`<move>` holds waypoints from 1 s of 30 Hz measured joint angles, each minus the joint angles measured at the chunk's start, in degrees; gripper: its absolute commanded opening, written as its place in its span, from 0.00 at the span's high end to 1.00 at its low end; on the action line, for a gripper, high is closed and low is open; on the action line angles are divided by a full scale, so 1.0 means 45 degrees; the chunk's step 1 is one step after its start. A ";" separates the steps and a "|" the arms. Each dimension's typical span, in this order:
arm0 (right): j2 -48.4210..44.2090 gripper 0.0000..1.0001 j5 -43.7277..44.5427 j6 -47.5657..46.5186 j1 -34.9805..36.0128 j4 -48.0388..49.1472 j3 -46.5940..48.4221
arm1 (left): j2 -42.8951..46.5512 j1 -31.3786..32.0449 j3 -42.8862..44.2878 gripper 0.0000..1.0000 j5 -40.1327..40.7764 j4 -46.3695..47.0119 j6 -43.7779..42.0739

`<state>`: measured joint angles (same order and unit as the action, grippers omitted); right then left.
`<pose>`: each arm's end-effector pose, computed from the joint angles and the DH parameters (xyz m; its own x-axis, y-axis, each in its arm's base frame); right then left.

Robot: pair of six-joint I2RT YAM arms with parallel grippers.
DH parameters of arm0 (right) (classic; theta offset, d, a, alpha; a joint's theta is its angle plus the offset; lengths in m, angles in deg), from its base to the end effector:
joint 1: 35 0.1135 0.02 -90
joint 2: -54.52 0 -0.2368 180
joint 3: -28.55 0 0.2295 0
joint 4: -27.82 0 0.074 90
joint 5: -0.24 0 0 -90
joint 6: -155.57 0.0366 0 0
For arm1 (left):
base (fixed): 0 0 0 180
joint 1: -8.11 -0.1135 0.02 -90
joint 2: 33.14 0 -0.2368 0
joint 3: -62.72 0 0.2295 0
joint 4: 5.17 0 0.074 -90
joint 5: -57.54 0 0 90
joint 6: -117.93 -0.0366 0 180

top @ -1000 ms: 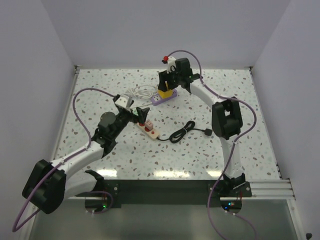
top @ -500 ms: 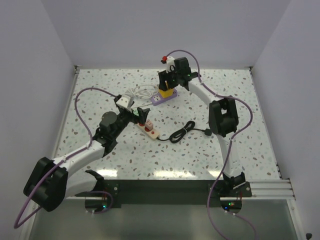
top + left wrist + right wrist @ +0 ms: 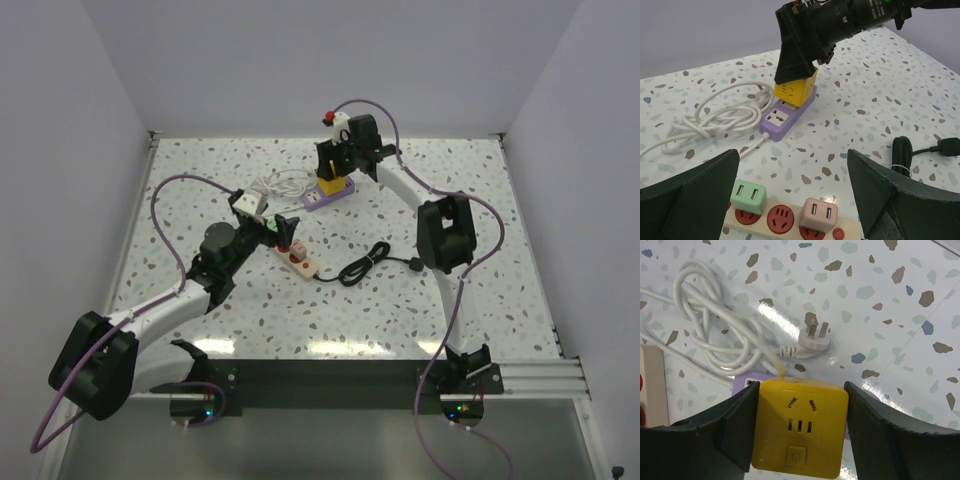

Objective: Insert the plug

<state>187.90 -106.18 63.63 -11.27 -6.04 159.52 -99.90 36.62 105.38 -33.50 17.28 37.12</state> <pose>0.4535 0.2106 0.2114 -0.5211 -0.2646 -0.8114 -0.6126 0.7779 0.1398 0.2164 -0.1183 0.2342 -0.1037 -0.1254 -0.9867 0.4828 0.8610 -0.1602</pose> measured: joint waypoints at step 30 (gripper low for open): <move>0.0136 1.00 0.0189 0.0826 0.0000 0.0534 -0.0010 | 0.0000 -0.0073 -0.0010 0.05 -0.0019 0.0010 -0.0005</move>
<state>188.51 -105.33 67.35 -11.27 -3.63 159.47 -99.90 36.30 105.34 -33.59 17.32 37.10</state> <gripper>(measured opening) 0.661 0.946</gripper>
